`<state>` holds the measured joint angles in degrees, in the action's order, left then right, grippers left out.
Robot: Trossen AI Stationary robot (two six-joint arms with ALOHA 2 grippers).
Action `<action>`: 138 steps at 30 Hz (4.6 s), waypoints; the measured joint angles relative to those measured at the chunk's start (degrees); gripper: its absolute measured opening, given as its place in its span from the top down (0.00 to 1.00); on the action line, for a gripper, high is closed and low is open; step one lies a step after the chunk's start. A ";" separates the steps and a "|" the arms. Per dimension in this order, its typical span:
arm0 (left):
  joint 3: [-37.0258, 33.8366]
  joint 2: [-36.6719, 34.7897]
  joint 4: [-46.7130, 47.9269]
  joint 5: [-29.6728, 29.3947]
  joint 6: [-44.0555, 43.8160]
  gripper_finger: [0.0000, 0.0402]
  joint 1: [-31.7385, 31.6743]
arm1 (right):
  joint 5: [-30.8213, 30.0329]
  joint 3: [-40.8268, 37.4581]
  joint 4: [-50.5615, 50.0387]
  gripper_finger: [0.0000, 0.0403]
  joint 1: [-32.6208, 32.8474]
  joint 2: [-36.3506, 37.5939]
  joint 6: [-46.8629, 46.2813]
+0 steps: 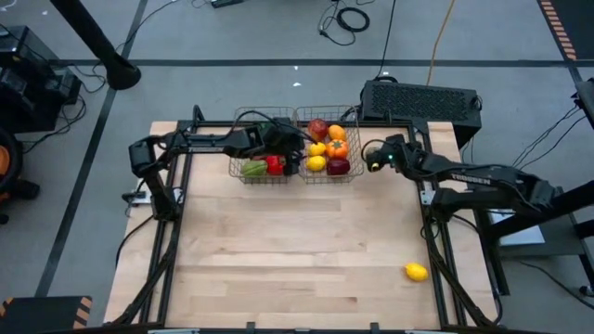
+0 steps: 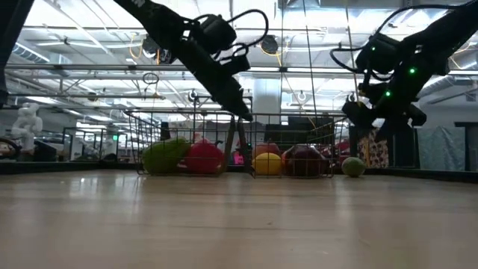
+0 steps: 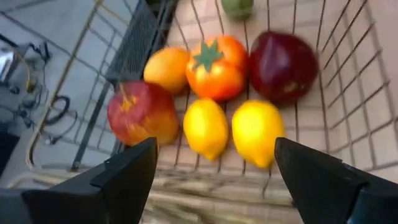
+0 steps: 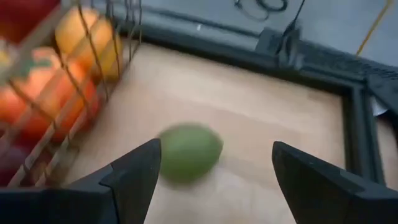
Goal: Sort produce into baskets
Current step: Put the green lemon into the right mesh basket
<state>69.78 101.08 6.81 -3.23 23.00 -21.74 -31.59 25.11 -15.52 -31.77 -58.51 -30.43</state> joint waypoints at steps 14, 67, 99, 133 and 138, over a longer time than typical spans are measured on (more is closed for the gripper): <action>0.20 -0.24 4.10 -8.27 2.29 0.18 -0.09 | 2.14 0.01 6.42 0.26 -0.19 -9.04 -2.39; -0.09 -2.38 13.46 -12.08 -0.13 0.18 -0.37 | 8.02 0.01 21.64 0.12 -6.53 -23.71 -1.88; -0.01 -11.38 14.69 -9.91 -1.66 0.18 3.41 | 11.68 0.19 23.30 0.32 -5.42 -24.75 1.28; 0.00 -4.59 14.33 -15.93 11.16 0.41 20.25 | 14.52 0.01 -1.80 0.32 31.29 18.11 -14.63; -0.02 -1.21 12.04 -23.31 10.98 0.48 21.67 | 13.49 0.01 2.42 0.32 33.82 19.26 -12.79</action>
<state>69.76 99.87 18.85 -26.54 33.98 -0.06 -18.10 25.12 -13.10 2.04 -39.25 -43.22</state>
